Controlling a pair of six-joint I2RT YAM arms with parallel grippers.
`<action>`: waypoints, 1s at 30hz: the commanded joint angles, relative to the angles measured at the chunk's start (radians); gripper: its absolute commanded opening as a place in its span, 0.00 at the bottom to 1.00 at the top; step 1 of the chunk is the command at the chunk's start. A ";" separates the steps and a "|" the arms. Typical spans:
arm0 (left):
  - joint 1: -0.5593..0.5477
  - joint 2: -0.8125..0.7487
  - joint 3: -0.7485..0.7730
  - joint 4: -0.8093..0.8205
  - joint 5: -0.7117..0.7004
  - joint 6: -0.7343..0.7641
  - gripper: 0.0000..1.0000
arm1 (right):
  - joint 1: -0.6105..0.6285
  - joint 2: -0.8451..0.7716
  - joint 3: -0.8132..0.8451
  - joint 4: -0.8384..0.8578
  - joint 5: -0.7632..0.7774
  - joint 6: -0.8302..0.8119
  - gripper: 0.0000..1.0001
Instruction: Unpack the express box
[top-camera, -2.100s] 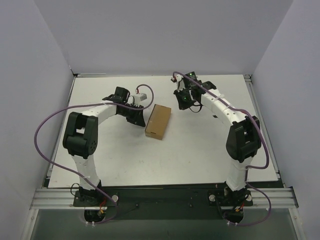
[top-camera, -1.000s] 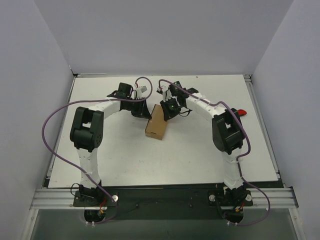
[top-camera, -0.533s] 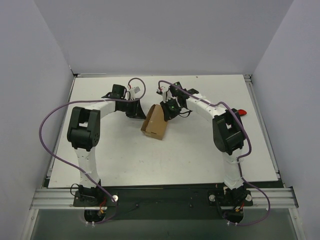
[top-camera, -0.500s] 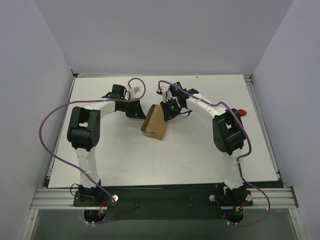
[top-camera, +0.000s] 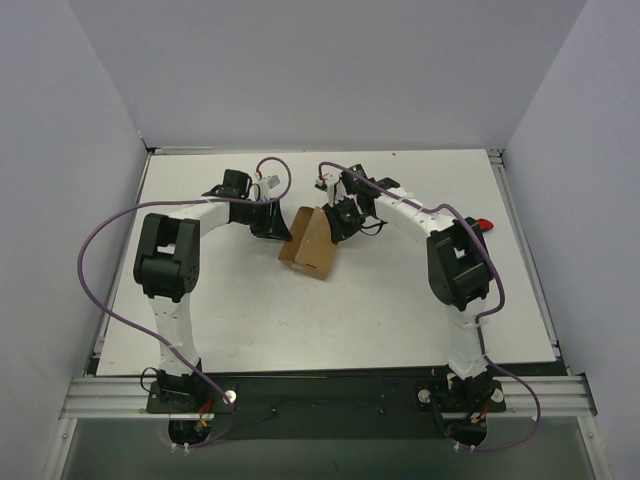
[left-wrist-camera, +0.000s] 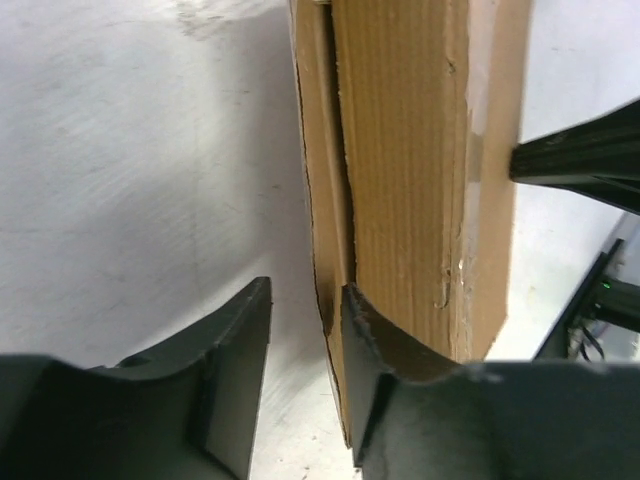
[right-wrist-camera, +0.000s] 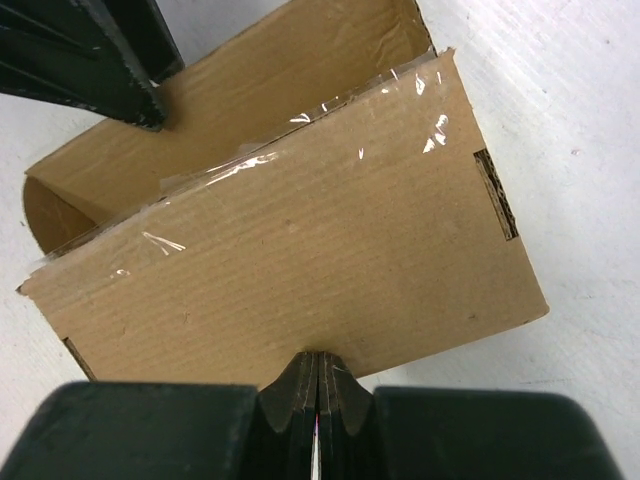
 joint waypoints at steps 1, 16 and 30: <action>0.007 0.003 0.032 0.042 0.155 -0.048 0.47 | -0.009 0.004 -0.038 -0.094 0.063 -0.028 0.00; -0.015 0.001 0.099 0.083 0.304 -0.091 0.00 | -0.019 -0.059 0.035 -0.133 0.083 -0.056 0.00; -0.018 -0.049 0.089 0.122 0.308 -0.161 0.00 | 0.060 -0.057 0.159 -0.030 0.037 0.084 0.00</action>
